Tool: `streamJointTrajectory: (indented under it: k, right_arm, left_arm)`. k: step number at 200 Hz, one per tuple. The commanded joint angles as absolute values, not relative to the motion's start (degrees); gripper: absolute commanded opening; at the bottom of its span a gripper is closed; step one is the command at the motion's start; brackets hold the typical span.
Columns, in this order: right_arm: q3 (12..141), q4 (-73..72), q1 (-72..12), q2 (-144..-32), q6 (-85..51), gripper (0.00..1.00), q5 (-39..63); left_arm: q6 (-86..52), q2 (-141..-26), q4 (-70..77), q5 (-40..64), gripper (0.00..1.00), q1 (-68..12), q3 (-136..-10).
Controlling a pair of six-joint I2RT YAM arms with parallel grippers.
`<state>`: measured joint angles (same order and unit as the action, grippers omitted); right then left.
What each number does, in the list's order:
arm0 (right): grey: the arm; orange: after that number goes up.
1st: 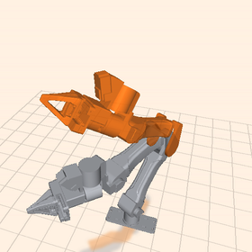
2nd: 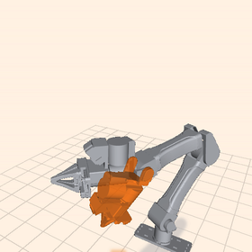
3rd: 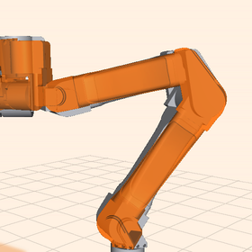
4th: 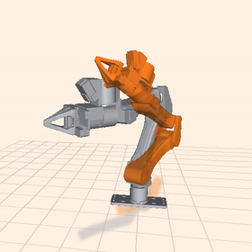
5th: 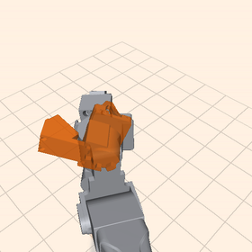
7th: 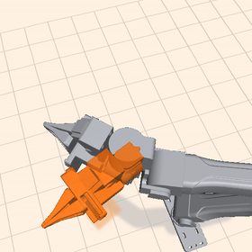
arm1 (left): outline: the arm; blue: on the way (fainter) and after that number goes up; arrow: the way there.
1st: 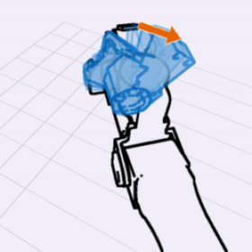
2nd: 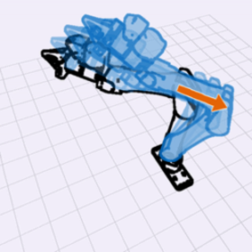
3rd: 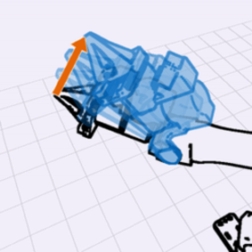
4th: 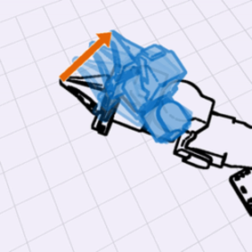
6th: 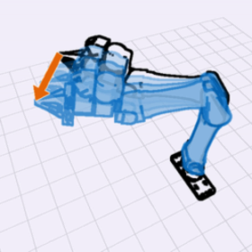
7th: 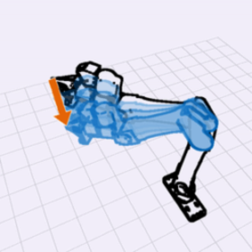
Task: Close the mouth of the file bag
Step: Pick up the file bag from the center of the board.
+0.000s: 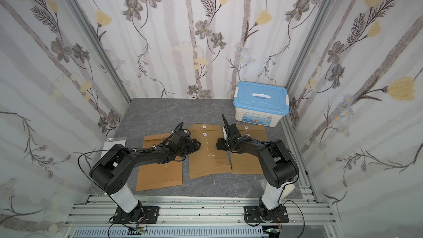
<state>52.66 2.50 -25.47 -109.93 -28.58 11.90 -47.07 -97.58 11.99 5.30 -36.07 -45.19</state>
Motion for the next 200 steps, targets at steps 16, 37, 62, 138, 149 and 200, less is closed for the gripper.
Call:
streamJointTrajectory:
  k: [16, 37, 62, 138, 149, 200]
  right_arm:
    - [52.56, 5.54, -25.51, -108.90, -29.61, 0.62, 10.76]
    - [52.53, 6.84, -25.48, -107.77, -29.78, 0.62, 8.84]
    - [52.85, 7.66, -25.52, -107.66, -29.70, 0.62, 8.50]
    - [51.50, 6.51, -25.60, -107.93, -29.35, 0.63, 10.41]
    - [51.56, 6.89, -25.51, -107.75, -29.29, 0.63, 10.18]
    - [56.36, 10.60, -25.50, -108.62, -28.86, 0.63, 10.37]
  left_arm:
    - [-46.31, -95.47, 5.50, 1.00, 0.89, -36.10, -46.68]
    - [-45.36, -95.67, 3.60, 0.00, 0.90, -36.12, -47.66]
    - [-45.00, -97.01, 2.97, -0.22, 0.89, -35.91, -48.54]
    - [-43.35, -97.27, 4.84, 0.23, 0.73, -34.88, -48.15]
    - [-41.87, -96.82, 2.74, -1.18, 0.75, -34.25, -48.80]
    - [-36.99, -99.84, 4.07, 2.83, 0.80, -32.15, -51.62]
